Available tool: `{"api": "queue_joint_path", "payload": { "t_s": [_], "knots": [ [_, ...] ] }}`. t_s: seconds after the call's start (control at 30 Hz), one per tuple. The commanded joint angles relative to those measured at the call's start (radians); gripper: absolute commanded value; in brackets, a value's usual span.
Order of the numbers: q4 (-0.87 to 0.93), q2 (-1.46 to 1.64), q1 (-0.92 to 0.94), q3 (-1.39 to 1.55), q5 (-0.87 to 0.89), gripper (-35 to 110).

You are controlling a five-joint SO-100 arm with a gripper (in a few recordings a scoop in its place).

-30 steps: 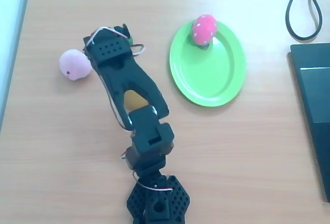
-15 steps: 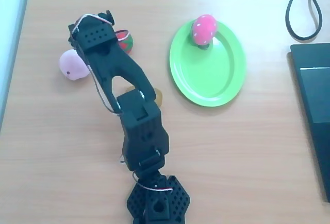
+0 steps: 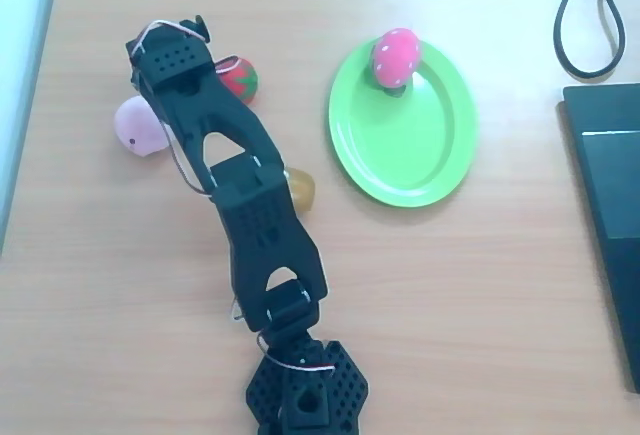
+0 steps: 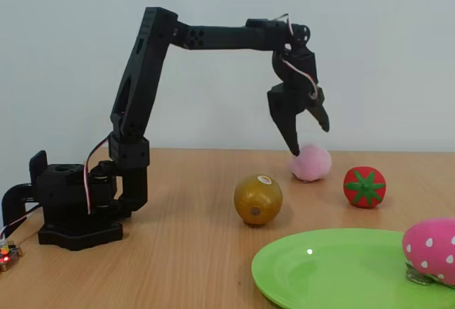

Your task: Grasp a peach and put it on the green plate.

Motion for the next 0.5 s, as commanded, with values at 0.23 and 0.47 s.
{"api": "queue_joint_path", "payload": {
  "t_s": [0.23, 0.47],
  "knots": [
    [0.038, -0.092, -0.043, -0.129, -0.051, 51],
    [0.048, -0.15, -0.055, -0.181, -0.055, 51]
  ]
}}
